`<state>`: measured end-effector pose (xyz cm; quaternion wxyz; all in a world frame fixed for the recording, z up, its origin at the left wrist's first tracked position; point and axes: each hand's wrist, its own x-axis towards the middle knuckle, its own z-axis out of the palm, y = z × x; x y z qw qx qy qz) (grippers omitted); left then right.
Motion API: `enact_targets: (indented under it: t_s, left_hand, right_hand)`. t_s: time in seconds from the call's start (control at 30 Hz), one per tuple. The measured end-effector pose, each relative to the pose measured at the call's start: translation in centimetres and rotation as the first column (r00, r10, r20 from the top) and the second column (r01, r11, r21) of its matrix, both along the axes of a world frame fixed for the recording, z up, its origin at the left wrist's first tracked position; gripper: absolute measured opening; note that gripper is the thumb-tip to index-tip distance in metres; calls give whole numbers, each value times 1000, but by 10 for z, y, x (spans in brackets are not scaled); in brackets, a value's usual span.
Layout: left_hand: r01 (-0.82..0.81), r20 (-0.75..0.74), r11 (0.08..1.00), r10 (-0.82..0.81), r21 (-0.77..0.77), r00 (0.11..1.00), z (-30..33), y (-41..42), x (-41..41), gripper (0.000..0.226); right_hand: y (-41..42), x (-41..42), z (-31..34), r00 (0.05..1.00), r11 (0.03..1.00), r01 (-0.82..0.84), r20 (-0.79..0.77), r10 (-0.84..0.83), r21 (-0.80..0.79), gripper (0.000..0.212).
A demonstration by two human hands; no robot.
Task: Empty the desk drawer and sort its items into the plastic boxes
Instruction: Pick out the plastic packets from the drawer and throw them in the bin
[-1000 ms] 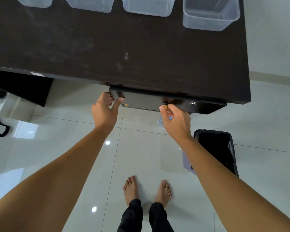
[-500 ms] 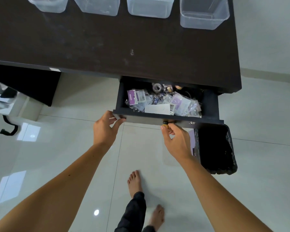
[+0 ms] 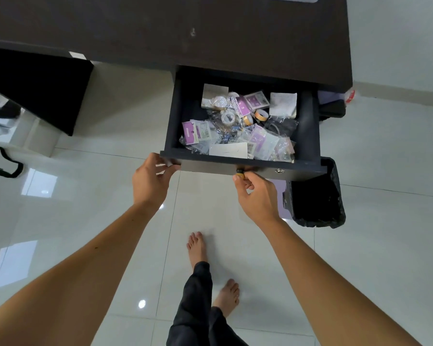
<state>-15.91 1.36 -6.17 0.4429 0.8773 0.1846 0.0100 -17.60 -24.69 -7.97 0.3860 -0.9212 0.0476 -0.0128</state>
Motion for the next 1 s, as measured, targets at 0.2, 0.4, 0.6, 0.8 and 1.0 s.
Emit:
enact_targets:
  t_s: [0.2,0.4,0.6,0.8,1.0]
  left_hand:
    - [23,3,999,-23,25,1000,-1,4,-12,24]
    - [38,12,999,-38,-11,999,2,8,-17,21]
    - [165,104,986,-168,32,980,24,18,-2,64]
    - [325,137,936,-343,137,929,55,15,35,76]
    - [435,104,891,-449,132,887,67,-11,81,68]
  right_hand:
    - [0,-9,3,999,999,-23,-34,22,-22,29]
    - [-5,-9,7,992,993,-95,-91,88,-76,32]
    - [-11,-13,21,993,990,-121,-10,120,-66,21]
    - [-13,4,60,970,986,-169,178,167,-5,7]
    - [-11,56,73,968,988,-152,203,149,-2,15]
